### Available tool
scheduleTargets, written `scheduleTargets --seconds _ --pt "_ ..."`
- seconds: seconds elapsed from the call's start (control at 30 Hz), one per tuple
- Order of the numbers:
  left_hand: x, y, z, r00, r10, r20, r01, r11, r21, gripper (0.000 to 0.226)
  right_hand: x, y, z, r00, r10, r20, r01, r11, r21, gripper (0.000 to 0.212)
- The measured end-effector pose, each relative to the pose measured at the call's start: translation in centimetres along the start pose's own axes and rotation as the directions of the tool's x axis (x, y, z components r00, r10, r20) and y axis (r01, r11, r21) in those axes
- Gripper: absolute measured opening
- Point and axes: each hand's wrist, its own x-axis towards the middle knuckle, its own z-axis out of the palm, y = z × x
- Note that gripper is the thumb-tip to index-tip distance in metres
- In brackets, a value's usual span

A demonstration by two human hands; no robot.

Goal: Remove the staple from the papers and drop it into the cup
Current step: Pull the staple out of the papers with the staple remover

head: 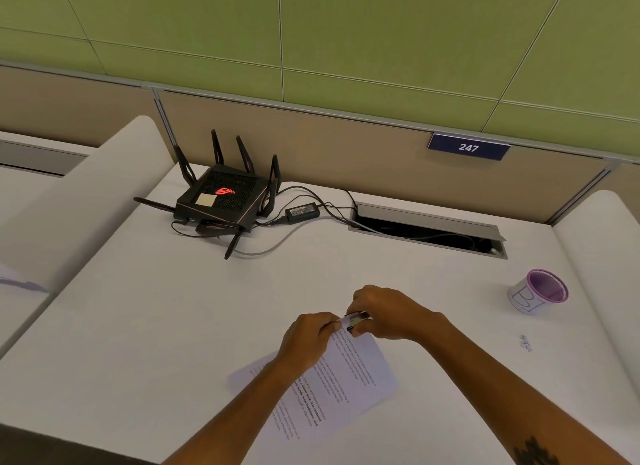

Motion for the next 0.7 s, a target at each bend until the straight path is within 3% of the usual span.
scheduleTargets --seconds 0.2,0.3,0.4,0.7 --pt "-0.1 0.1 -0.4 1.000 0.007 0.009 -0.007 1.000 0.027 0.029 -0.1 -0.6 -0.2 1.000 0.002 -0.016 -0.002 1.000 -0.027 0.024" --pt "-0.1 0.3 -0.9 0.995 -0.013 0.100 0.017 0.999 -0.043 0.027 -0.2 -0.8 -0.2 1.000 -0.006 -0.029 0.005 0.999 -0.048 0.022" --pt "-0.2 0.4 -1.2 0.980 -0.014 0.201 0.028 0.997 -0.066 0.052 -0.2 -1.0 -0.3 0.998 -0.030 -0.050 0.026 0.997 -0.070 0.025" --pt "0.1 1.3 -0.8 0.991 0.005 0.135 0.014 0.990 -0.143 0.039 -0.4 -1.3 -0.5 0.994 -0.063 -0.094 0.049 0.988 -0.149 0.020"
